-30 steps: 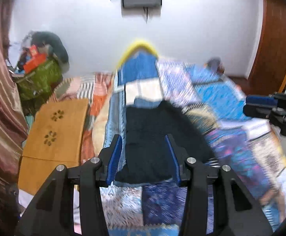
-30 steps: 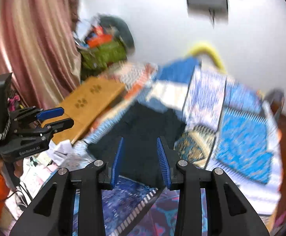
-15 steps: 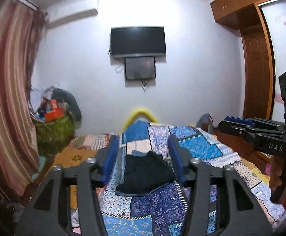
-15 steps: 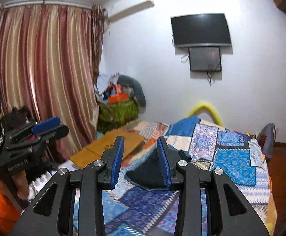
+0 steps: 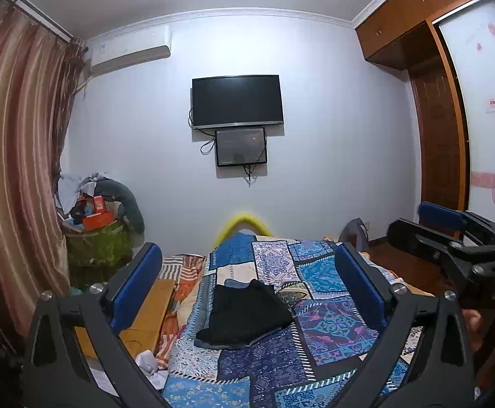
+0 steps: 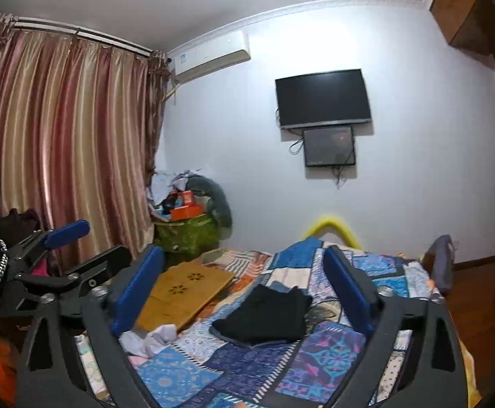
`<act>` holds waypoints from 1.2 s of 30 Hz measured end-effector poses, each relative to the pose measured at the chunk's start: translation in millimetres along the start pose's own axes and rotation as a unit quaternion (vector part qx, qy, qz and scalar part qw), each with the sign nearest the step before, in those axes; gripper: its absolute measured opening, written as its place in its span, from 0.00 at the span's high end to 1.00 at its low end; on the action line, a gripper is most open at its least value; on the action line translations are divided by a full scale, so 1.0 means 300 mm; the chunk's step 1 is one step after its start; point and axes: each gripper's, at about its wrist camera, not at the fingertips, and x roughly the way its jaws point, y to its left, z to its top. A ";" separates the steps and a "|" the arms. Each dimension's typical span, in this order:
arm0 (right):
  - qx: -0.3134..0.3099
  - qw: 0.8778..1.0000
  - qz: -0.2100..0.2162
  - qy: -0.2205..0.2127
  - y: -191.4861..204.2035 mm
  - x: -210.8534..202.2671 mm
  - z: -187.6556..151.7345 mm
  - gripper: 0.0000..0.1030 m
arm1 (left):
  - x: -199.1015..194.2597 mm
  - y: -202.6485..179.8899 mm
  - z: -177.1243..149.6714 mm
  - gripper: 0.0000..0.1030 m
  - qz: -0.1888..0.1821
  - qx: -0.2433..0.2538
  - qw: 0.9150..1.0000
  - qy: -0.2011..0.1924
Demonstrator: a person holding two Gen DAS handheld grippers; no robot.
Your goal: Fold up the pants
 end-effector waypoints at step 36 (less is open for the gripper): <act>-0.006 1.000 -0.012 0.010 0.012 -0.038 -0.022 0.00 | 0.001 0.016 -0.036 0.00 -0.010 -0.031 0.999 0.009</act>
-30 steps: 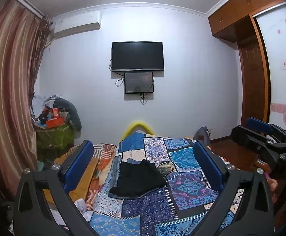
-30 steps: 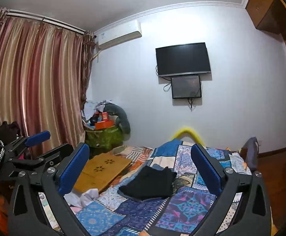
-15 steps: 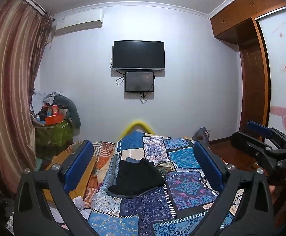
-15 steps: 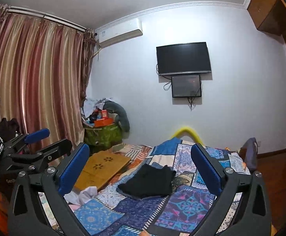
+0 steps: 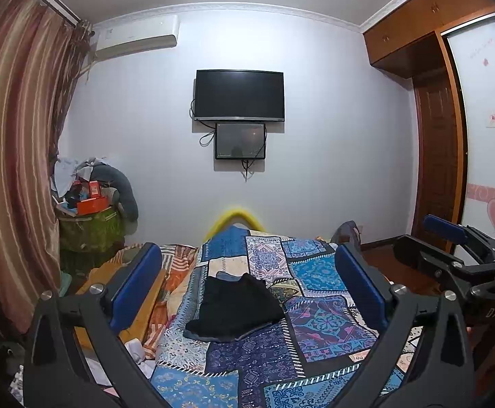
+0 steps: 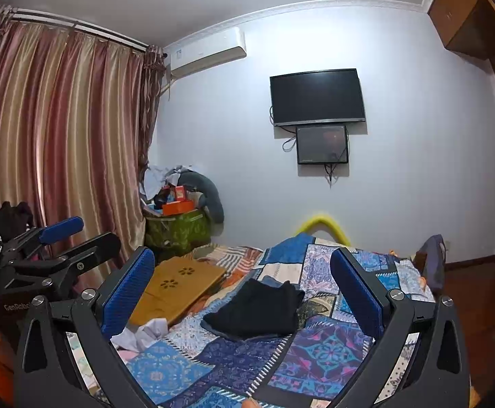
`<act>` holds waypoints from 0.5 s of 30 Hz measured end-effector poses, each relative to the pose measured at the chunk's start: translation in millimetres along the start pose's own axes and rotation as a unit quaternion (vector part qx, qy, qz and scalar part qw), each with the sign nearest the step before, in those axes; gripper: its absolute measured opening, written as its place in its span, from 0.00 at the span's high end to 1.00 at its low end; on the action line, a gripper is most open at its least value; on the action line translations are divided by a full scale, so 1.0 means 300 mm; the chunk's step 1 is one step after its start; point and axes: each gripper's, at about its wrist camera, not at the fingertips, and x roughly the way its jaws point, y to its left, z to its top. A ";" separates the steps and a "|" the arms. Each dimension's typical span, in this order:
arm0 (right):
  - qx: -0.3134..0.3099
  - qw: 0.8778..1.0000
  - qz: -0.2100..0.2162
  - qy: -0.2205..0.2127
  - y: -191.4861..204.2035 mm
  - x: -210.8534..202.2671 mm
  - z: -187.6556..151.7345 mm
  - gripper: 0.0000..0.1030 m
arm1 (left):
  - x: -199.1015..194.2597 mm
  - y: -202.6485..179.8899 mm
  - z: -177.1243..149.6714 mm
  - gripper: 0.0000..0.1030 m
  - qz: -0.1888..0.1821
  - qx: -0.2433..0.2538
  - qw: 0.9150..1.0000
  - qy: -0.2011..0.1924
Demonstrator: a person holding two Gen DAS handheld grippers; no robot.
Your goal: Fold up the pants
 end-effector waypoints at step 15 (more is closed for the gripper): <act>0.002 1.000 -0.005 -0.005 -0.008 -0.012 0.002 0.00 | 0.007 -0.006 -0.005 0.00 -0.001 0.000 1.000 0.005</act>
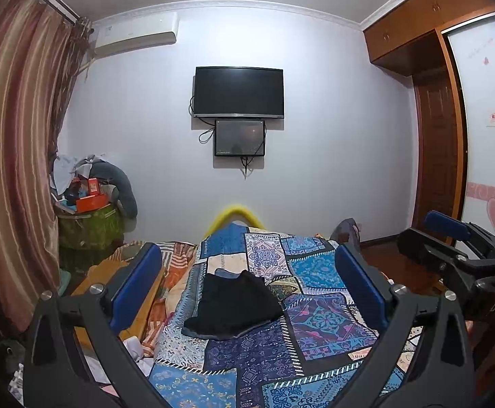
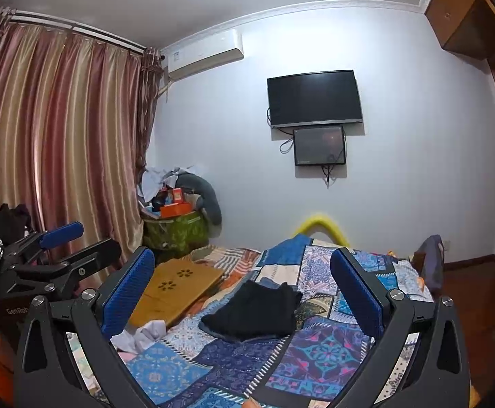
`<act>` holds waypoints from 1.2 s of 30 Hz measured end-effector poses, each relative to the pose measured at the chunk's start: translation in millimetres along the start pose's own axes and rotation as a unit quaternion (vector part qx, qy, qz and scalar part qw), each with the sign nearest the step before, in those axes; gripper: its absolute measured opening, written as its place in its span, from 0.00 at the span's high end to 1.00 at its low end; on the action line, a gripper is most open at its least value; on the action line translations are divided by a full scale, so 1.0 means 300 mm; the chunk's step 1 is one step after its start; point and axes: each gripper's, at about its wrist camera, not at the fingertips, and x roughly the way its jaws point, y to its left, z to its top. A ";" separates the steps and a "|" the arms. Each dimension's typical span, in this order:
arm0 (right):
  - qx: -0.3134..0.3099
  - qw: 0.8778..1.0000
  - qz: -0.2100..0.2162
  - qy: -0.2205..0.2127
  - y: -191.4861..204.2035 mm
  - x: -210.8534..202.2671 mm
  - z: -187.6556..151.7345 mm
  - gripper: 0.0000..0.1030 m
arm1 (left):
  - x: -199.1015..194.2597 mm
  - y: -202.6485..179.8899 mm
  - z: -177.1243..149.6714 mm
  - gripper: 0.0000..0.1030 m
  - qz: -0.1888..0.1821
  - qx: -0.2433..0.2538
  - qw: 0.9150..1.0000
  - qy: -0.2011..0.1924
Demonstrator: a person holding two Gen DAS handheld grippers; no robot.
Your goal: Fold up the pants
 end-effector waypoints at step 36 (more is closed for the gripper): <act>0.011 1.000 -0.007 -0.002 -0.020 -0.019 -0.006 0.00 | 0.002 -0.023 -0.007 0.00 -0.010 0.015 1.000 0.006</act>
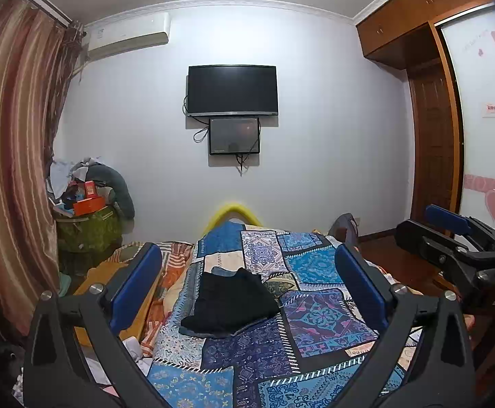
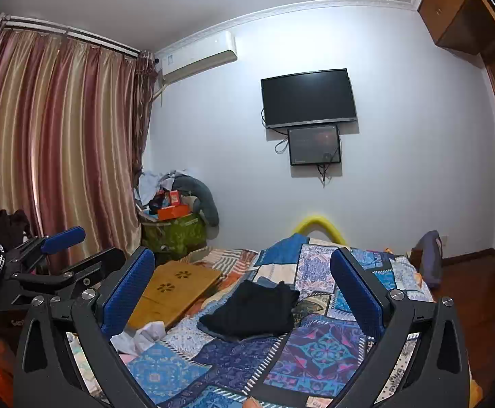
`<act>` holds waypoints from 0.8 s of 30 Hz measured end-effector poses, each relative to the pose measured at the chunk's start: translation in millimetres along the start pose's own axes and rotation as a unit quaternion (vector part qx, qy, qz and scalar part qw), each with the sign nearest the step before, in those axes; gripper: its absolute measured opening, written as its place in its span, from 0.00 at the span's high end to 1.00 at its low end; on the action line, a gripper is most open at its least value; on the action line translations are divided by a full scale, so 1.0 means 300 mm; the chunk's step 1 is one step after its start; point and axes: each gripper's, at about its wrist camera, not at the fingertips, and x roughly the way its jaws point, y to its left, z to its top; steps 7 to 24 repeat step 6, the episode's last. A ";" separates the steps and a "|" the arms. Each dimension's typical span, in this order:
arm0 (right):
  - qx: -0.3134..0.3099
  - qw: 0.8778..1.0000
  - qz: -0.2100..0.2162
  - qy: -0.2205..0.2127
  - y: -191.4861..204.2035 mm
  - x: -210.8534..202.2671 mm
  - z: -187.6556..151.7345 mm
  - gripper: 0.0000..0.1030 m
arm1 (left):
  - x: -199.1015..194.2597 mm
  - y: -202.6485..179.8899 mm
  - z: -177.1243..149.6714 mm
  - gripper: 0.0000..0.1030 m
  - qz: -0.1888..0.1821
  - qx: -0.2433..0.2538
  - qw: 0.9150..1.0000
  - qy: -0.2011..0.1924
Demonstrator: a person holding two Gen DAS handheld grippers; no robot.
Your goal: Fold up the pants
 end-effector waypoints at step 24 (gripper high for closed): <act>0.001 1.000 0.000 0.002 0.003 0.002 0.001 0.00 | -0.005 0.007 0.001 0.00 -0.004 -0.004 1.000 0.000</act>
